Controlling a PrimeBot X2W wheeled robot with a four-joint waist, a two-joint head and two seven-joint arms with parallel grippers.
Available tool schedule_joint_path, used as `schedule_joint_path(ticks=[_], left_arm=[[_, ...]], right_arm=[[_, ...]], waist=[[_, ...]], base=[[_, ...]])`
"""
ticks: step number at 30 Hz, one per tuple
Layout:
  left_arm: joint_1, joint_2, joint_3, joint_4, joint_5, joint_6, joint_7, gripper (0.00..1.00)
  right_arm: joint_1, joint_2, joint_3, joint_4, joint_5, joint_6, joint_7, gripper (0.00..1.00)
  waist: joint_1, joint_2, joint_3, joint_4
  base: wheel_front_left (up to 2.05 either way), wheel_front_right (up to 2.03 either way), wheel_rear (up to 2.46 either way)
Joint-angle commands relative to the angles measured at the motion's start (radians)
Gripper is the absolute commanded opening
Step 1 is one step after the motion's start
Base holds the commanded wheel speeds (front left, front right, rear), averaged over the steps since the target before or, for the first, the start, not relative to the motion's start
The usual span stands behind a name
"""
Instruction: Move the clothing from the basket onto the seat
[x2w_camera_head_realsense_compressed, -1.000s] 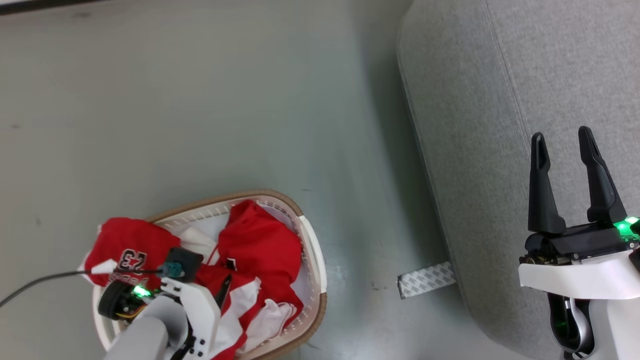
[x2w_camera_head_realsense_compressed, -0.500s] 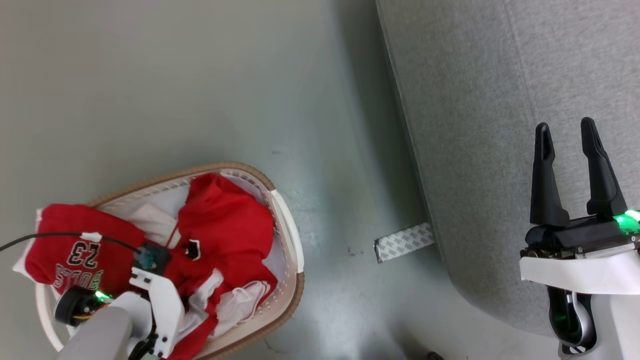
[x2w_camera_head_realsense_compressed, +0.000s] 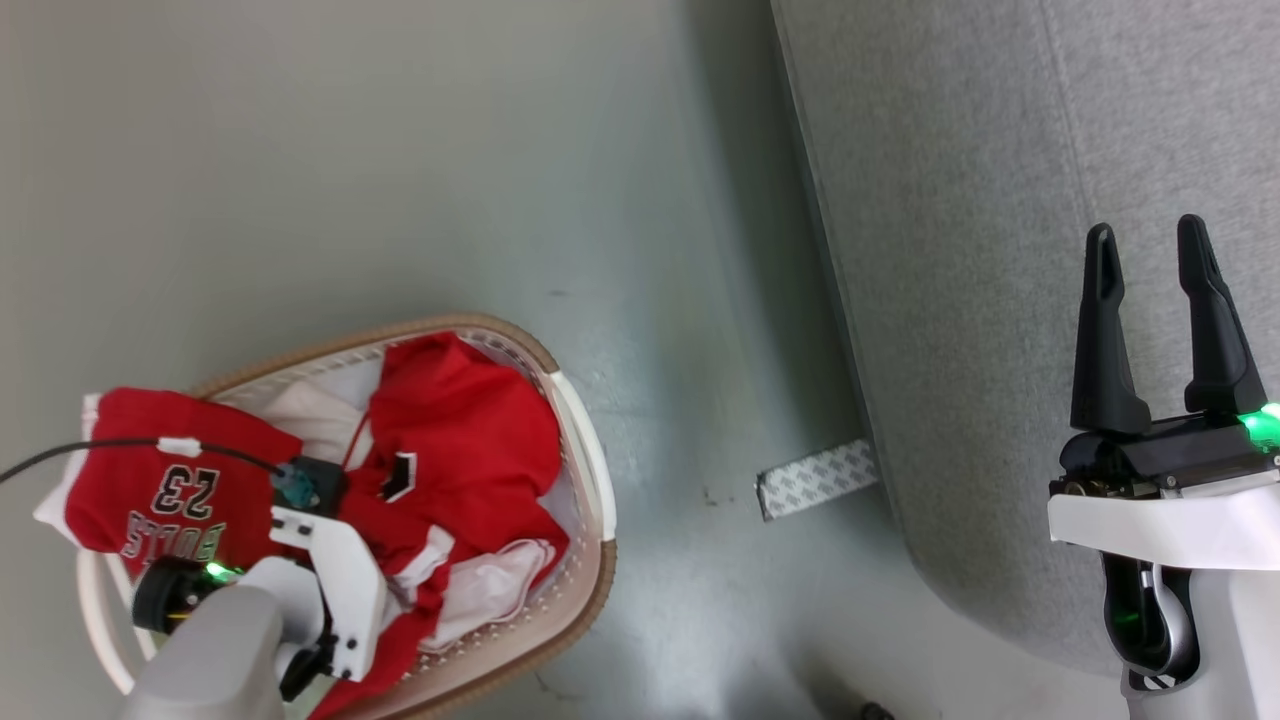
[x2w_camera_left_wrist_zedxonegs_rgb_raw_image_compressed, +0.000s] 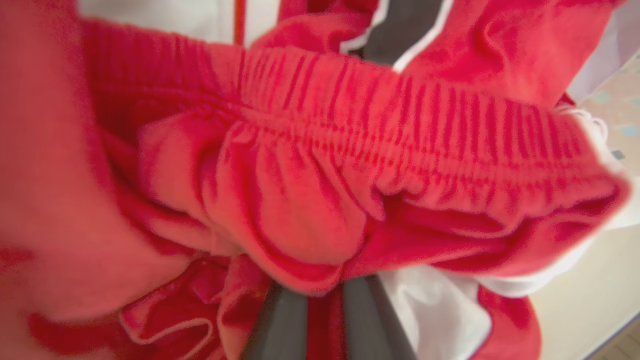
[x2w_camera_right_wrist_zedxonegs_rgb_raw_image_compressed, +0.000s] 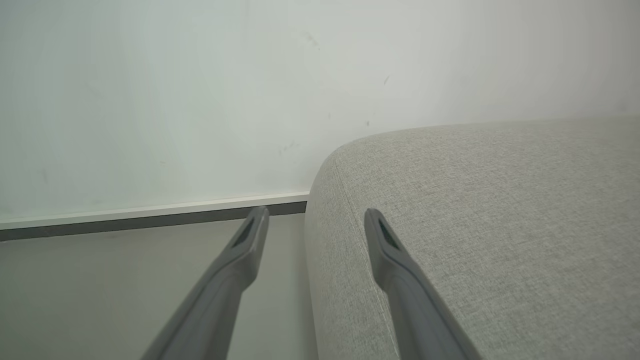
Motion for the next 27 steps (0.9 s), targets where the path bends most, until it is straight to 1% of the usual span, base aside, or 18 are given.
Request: schedule_joint_path(ticks=[1,6,9,16,21,27], left_arm=[[0.0,-0.001,-0.008,0.003,-0.019,0.002,-0.02,0.0],[0.034,-0.027,-0.022,0.018,-0.05,0.002,-0.086,0.0],[0.055,-0.052,-0.034,0.022,-0.064,0.002,-0.13,0.0],[0.114,-0.111,-0.054,0.007,-0.113,0.002,-0.241,0.0],[0.174,-0.128,-0.077,-0.03,-0.155,0.002,-0.309,0.0],[0.215,-0.115,-0.113,-0.113,-0.179,0.002,-0.359,0.0]], right_arm=[[-0.015,0.001,-0.004,0.006,-0.006,-0.002,0.0,1.0],[-0.009,0.001,-0.004,0.02,-0.028,-0.002,0.0,1.0],[0.007,0.0,-0.007,0.032,-0.049,-0.002,0.0,1.0],[0.066,0.0,-0.021,0.06,-0.104,-0.002,0.001,1.0],[0.119,0.0,-0.041,0.078,-0.127,-0.002,0.001,1.0],[0.168,0.0,-0.041,0.091,-0.146,-0.002,0.001,1.0]], waist=[[-0.0001,0.0,-0.033,0.015],[-0.0001,0.0,-0.127,0.048],[-0.0001,0.0,-0.199,0.075],[-0.0001,0.0,-0.38,0.162],[-0.0001,0.0,-0.509,0.223],[-0.0001,0.0,-0.597,0.282]], base=[[0.0,0.0,0.0],[0.0,0.0,0.0],[0.0,0.0,0.0],[0.0,0.0,0.0],[0.0,0.0,0.0],[0.0,0.0,0.0]])
